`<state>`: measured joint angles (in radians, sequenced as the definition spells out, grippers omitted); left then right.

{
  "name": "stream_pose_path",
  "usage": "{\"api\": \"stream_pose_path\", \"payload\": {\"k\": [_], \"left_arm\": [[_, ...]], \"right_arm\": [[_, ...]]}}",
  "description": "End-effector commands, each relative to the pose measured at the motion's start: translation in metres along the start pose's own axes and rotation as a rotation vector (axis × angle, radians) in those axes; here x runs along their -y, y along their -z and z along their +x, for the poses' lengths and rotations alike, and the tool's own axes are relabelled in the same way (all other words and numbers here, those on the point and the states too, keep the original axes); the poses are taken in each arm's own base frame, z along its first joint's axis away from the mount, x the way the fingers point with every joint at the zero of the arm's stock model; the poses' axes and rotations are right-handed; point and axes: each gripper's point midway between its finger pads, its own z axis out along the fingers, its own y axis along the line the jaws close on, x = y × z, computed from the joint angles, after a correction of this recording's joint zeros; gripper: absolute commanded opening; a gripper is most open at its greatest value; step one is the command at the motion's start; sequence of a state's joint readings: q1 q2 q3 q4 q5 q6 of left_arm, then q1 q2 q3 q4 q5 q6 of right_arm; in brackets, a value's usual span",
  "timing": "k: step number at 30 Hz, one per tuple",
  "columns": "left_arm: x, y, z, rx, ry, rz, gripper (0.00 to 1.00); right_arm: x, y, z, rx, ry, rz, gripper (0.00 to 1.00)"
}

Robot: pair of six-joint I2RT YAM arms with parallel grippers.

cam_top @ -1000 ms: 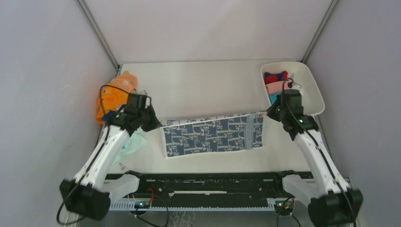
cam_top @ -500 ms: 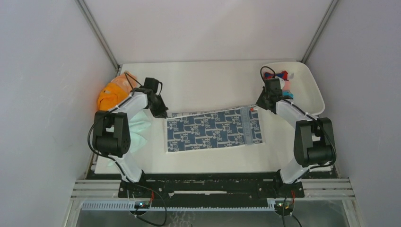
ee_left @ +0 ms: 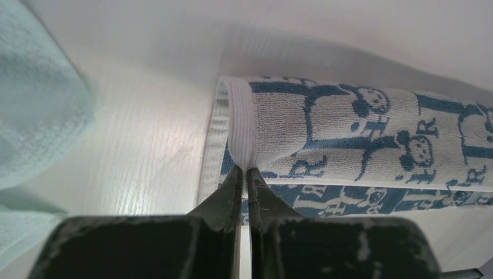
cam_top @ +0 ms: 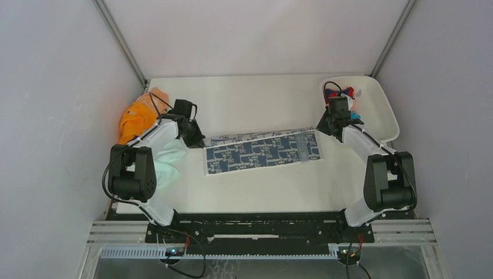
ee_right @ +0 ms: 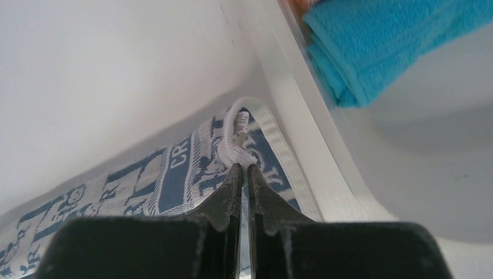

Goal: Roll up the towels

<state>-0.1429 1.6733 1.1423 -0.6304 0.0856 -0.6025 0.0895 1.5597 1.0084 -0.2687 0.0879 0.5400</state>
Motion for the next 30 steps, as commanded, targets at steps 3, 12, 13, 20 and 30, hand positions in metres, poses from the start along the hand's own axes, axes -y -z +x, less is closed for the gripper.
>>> {"api": "stream_pose_path", "payload": {"k": [3,12,13,20,30], "left_arm": [[-0.009,0.007,0.023,0.003,-0.005,0.016,0.08],[-0.020,0.022,0.046,-0.008,-0.007,0.012,0.08],[-0.020,0.026,0.049,-0.005,-0.009,0.016,0.09],[-0.032,0.026,0.079,-0.040,-0.014,-0.001,0.09],[-0.052,0.001,0.112,-0.118,-0.007,-0.040,0.09]], "right_arm": [[0.023,0.014,0.012,-0.012,-0.020,0.066,0.00],[0.037,0.036,0.028,-0.018,-0.023,0.085,0.00],[0.038,0.038,0.029,-0.019,-0.025,0.086,0.00],[0.046,0.046,0.047,-0.053,-0.025,0.094,0.00],[0.058,0.042,0.087,-0.147,-0.024,0.104,0.00]]}}
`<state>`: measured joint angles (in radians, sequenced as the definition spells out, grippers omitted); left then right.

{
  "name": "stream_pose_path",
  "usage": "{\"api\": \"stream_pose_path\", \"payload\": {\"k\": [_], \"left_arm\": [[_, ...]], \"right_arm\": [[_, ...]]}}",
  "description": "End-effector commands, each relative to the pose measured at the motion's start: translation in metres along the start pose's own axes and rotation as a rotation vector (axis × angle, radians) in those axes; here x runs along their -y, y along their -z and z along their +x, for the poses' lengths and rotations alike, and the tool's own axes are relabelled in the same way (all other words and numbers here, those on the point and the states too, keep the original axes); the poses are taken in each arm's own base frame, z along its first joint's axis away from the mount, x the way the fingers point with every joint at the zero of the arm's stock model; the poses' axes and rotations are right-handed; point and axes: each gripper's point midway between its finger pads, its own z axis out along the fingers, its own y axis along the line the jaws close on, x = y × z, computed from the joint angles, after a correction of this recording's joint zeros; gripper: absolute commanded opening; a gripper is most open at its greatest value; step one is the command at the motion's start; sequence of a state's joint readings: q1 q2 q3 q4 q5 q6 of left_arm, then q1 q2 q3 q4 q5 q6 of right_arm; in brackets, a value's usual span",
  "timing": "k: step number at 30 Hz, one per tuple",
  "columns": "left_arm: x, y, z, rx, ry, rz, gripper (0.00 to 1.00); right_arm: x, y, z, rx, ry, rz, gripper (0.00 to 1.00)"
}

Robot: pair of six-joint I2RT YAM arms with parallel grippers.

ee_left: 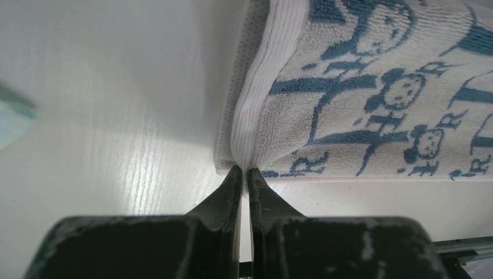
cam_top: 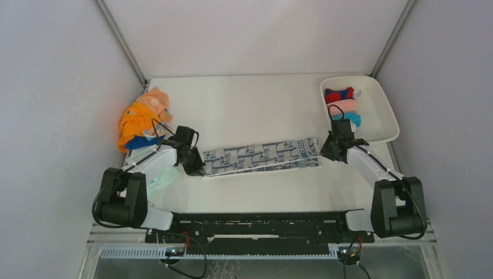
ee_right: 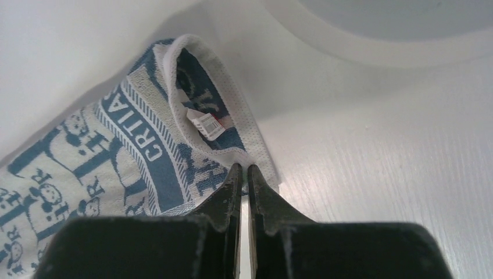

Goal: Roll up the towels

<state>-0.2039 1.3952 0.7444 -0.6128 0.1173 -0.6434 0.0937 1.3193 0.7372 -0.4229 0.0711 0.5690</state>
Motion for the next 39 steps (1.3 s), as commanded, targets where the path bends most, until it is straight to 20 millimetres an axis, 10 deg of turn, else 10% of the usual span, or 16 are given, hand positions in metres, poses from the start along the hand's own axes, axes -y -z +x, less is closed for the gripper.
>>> {"api": "stream_pose_path", "payload": {"k": [1,19,39], "left_arm": [[-0.006,-0.012,0.003,-0.006,0.000,-0.024,0.09],[0.006,0.010,-0.015,0.042,-0.021,-0.014,0.10],[-0.018,-0.017,-0.008,0.000,-0.033,-0.141,0.10]], "right_arm": [[0.006,-0.004,0.001,0.009,-0.016,0.025,0.00],[-0.002,0.020,-0.007,0.045,-0.029,-0.019,0.00],[0.025,-0.005,0.057,-0.135,-0.099,0.058,0.00]]}}
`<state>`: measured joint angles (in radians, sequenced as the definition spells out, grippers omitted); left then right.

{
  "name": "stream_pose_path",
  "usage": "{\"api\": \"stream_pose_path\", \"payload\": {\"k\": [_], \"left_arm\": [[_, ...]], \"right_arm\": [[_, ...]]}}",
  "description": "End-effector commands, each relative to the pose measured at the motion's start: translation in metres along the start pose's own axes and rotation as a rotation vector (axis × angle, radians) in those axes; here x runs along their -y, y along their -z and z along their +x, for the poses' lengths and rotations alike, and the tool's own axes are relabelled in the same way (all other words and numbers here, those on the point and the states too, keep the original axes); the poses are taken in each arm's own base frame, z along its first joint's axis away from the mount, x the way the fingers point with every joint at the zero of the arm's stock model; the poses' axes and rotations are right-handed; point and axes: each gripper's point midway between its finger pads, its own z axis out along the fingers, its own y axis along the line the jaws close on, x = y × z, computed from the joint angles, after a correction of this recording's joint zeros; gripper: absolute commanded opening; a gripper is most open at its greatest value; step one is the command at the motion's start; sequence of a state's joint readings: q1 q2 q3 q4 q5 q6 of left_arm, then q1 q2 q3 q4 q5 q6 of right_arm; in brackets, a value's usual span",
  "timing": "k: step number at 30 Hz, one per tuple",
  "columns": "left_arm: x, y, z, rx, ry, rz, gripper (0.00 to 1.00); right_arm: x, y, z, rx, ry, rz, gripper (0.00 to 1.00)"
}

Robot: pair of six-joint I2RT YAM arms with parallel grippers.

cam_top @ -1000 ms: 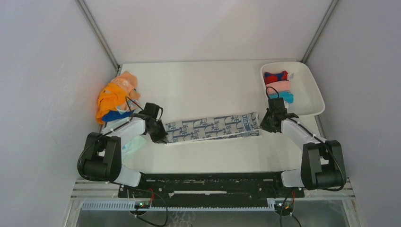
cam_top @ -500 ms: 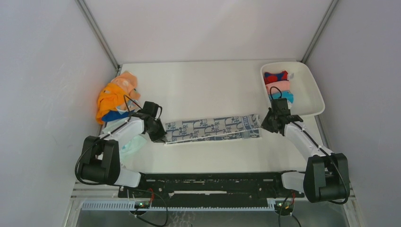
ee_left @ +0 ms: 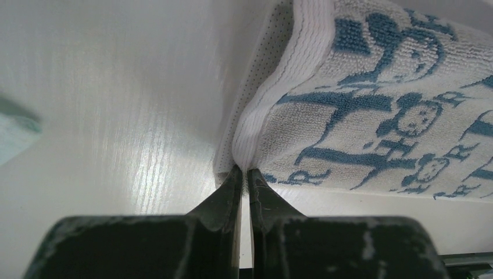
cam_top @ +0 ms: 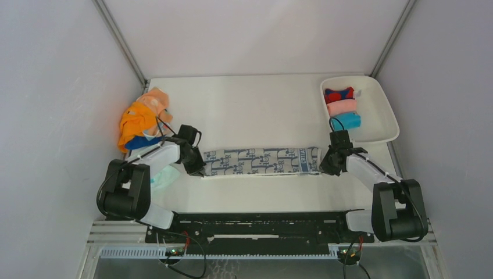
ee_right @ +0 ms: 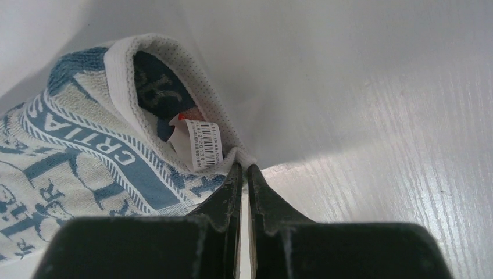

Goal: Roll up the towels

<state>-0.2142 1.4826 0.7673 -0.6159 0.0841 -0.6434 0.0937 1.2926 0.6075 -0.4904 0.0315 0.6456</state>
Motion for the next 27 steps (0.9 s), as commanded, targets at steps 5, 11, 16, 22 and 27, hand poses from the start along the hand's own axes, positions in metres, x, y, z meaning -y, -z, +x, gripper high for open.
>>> {"api": "stream_pose_path", "payload": {"k": [5,11,16,22,27], "left_arm": [[-0.007,-0.001,-0.012,0.045,-0.032,-0.077,0.10],[-0.007,0.006,-0.017,0.066,-0.036,-0.083,0.10],[-0.003,0.016,-0.019,0.086,-0.035,-0.067,0.10],[0.000,0.036,-0.027,0.135,-0.043,-0.060,0.10],[-0.011,0.028,-0.023,0.115,-0.047,-0.110,0.10]], "right_arm": [[-0.005,0.002,-0.006,0.030,-0.037,-0.018,0.00],[-0.008,0.017,-0.015,0.064,-0.043,-0.048,0.00],[-0.013,0.030,-0.016,0.071,-0.036,-0.088,0.00],[-0.014,0.036,-0.009,0.049,-0.034,-0.106,0.00],[-0.010,0.030,-0.001,0.020,-0.039,-0.092,0.00]]}}
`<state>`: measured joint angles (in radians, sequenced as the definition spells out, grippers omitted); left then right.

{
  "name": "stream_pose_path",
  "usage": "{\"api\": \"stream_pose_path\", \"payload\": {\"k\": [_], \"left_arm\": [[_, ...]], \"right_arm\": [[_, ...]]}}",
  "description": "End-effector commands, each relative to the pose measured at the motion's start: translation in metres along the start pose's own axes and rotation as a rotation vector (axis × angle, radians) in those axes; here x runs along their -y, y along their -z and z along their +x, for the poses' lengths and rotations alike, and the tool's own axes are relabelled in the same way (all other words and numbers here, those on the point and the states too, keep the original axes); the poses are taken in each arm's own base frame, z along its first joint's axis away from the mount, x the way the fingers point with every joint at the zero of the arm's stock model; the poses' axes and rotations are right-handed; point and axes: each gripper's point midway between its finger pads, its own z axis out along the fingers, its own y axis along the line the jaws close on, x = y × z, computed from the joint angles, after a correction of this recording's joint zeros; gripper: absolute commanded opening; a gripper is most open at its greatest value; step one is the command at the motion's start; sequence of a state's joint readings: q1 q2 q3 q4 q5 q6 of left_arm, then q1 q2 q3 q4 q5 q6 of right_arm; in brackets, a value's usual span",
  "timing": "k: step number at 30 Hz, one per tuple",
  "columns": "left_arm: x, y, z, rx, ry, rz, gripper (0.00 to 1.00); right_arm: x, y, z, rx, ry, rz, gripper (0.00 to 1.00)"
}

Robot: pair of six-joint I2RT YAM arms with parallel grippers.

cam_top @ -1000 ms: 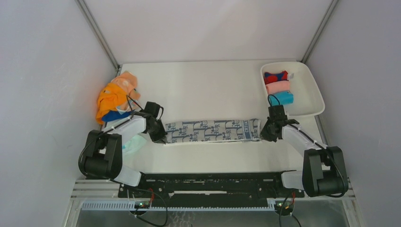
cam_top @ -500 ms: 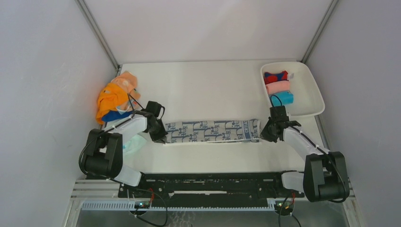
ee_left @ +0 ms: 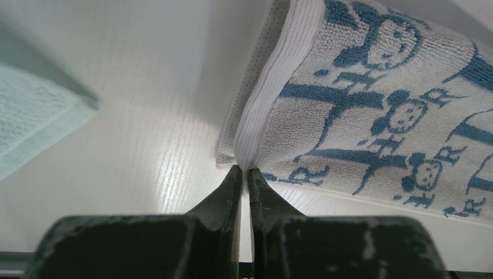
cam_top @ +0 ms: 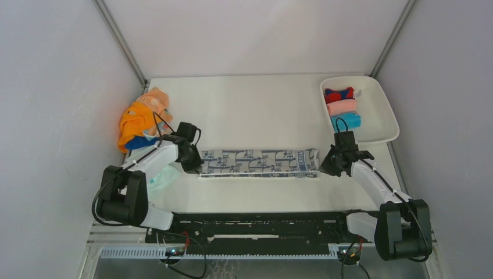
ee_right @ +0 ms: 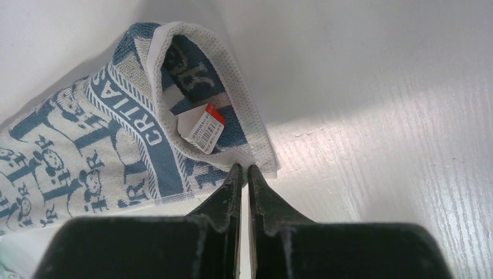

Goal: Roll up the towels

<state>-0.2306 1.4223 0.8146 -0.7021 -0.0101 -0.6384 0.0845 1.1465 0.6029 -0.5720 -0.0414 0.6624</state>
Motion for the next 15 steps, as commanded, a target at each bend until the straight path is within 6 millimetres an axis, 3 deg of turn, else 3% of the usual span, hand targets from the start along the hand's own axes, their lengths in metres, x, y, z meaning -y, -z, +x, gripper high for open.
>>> {"api": "stream_pose_path", "payload": {"k": [1,11,15], "left_arm": [[-0.008,0.004,-0.011,0.038,-0.027,-0.061,0.10],[-0.024,-0.016,-0.005,0.003,-0.049,-0.183,0.14],[-0.025,-0.015,-0.007,0.020,-0.059,-0.211,0.22]], "right_arm": [[0.001,-0.001,-0.003,0.007,-0.017,0.004,0.00],[0.014,-0.019,0.021,-0.063,-0.030,0.050,0.00],[0.013,-0.021,0.024,-0.070,-0.013,0.053,0.02]]}}
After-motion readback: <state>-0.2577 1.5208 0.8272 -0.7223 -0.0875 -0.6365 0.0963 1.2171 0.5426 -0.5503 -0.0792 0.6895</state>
